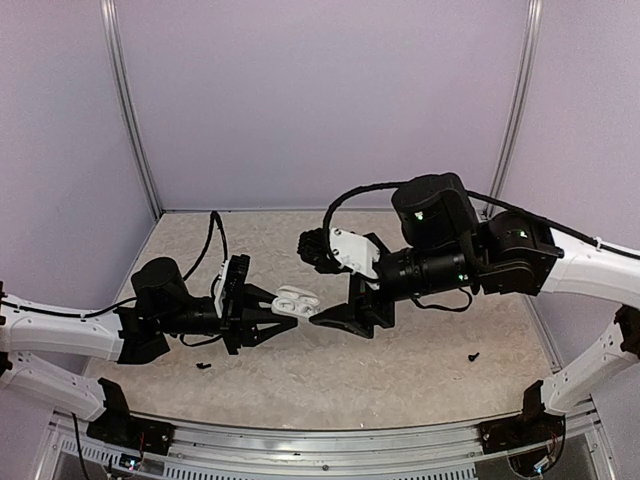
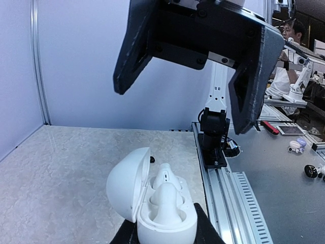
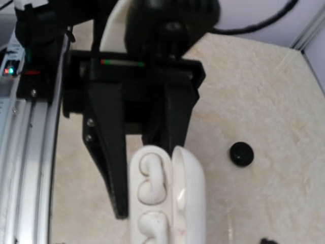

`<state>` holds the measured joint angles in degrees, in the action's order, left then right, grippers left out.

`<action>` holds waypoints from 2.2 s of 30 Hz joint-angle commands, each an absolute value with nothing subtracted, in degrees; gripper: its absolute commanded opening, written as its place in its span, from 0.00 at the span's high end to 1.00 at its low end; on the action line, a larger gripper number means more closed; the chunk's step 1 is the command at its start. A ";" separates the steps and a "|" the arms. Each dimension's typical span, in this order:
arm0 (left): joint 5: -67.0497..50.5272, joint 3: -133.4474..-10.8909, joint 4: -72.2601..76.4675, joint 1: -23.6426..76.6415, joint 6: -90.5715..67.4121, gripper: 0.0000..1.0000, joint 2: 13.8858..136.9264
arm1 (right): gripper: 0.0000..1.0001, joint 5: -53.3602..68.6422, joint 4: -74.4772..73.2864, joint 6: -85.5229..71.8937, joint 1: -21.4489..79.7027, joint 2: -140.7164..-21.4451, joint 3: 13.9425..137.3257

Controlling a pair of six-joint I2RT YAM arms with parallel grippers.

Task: Insert the wireless bluetooth earbuds into the charging case
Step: Insert the right earbud into the right side groove of the charging case, then close the charging case with the earbuds at the center of the board.

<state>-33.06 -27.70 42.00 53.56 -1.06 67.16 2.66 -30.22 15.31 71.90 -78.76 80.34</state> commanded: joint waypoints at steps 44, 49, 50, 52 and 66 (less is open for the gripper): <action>-29.51 -30.68 43.23 52.72 -2.20 0.89 67.94 | 0.25 15.10 -26.69 18.66 68.73 -80.50 76.28; -29.58 -30.72 43.24 52.73 -2.35 0.89 67.94 | 0.28 14.39 -26.38 18.44 68.73 -80.32 75.83; -29.61 -30.68 43.24 52.73 -2.33 0.89 67.94 | 0.28 13.81 -25.96 18.27 68.74 -80.14 75.61; -29.61 -30.73 43.34 52.72 -2.45 0.89 67.94 | 0.26 11.61 -24.71 18.12 68.73 -79.29 74.87; -23.32 -37.48 41.72 51.77 -19.83 0.93 71.97 | 0.22 -15.05 -11.67 26.03 72.52 -77.63 69.05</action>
<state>-26.28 -34.52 41.43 52.36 -12.10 70.72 -5.56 -16.99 22.46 71.07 -77.69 69.34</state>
